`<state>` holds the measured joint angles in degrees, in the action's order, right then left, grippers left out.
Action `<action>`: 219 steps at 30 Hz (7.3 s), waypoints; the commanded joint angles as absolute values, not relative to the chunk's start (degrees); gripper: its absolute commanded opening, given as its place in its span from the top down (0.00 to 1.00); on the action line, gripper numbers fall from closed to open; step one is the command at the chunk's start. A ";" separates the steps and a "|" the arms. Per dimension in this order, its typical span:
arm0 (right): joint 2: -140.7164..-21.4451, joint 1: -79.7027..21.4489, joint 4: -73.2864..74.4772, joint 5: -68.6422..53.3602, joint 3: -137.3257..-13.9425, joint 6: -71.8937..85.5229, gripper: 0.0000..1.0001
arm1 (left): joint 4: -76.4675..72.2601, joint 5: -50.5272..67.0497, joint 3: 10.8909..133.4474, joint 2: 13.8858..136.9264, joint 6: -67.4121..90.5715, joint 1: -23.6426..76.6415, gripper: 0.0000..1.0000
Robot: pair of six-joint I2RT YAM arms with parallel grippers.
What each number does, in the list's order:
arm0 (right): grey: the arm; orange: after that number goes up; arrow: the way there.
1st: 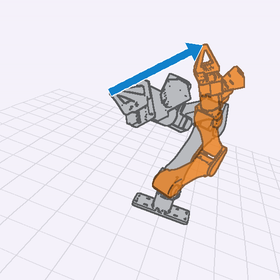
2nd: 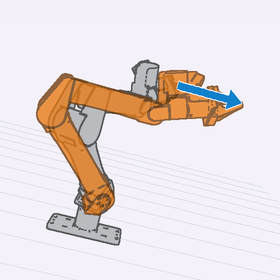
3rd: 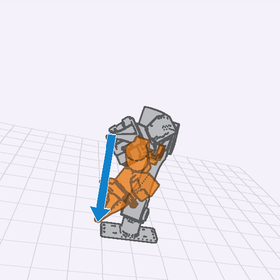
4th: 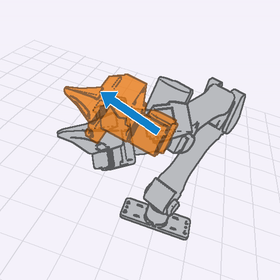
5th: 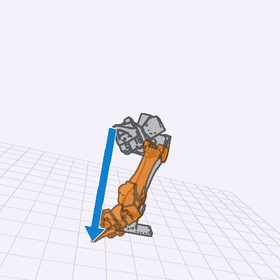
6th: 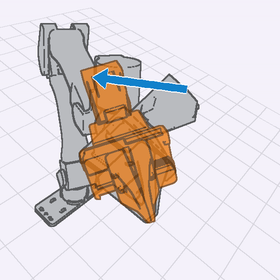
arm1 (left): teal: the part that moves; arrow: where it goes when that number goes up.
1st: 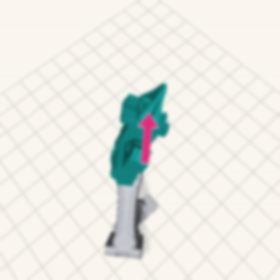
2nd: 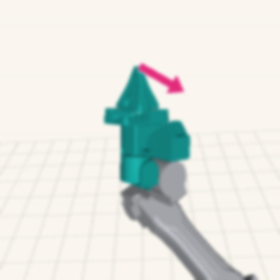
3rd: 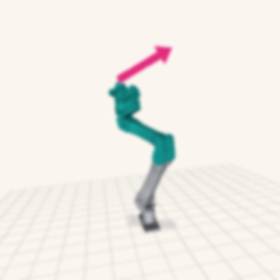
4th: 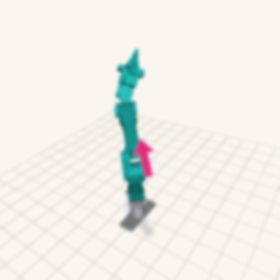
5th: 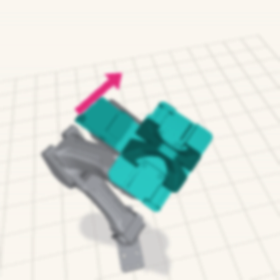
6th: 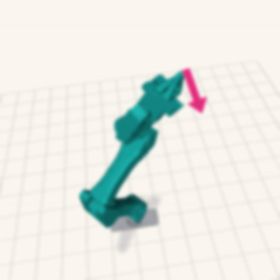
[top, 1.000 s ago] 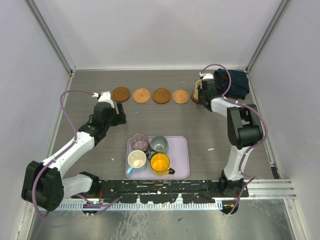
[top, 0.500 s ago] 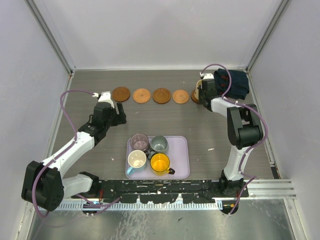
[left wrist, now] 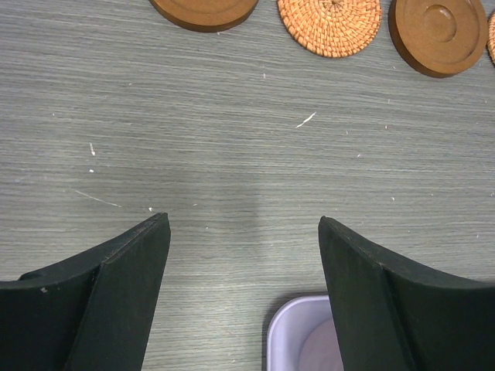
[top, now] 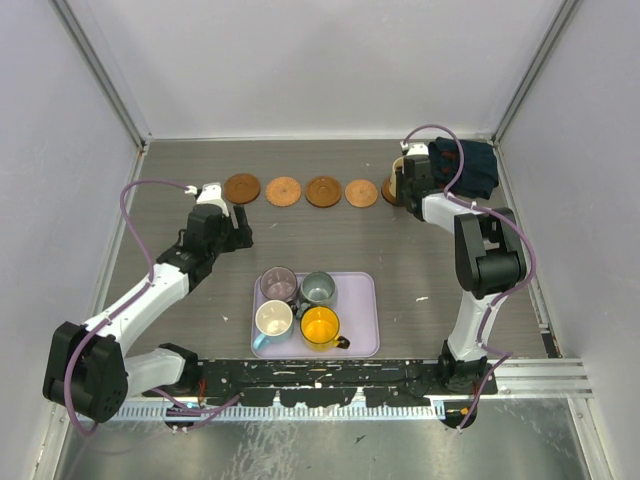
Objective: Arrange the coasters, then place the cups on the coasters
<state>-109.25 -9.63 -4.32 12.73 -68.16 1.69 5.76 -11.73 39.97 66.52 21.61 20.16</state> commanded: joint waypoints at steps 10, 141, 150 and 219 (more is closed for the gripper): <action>-106.23 -9.43 -9.22 8.90 -70.16 3.71 0.87 | 2.79 -11.08 40.44 65.69 22.15 19.91 0.21; -83.17 -52.27 24.63 10.76 -58.91 8.90 0.91 | 9.14 -4.57 34.61 57.73 22.54 30.50 0.18; -83.82 -53.41 22.58 4.70 -59.15 4.62 0.73 | 9.32 -5.01 34.20 57.05 22.85 30.50 0.17; -91.84 -74.81 43.15 29.02 -63.92 47.18 0.56 | 13.17 -3.44 30.84 50.97 21.88 30.50 0.17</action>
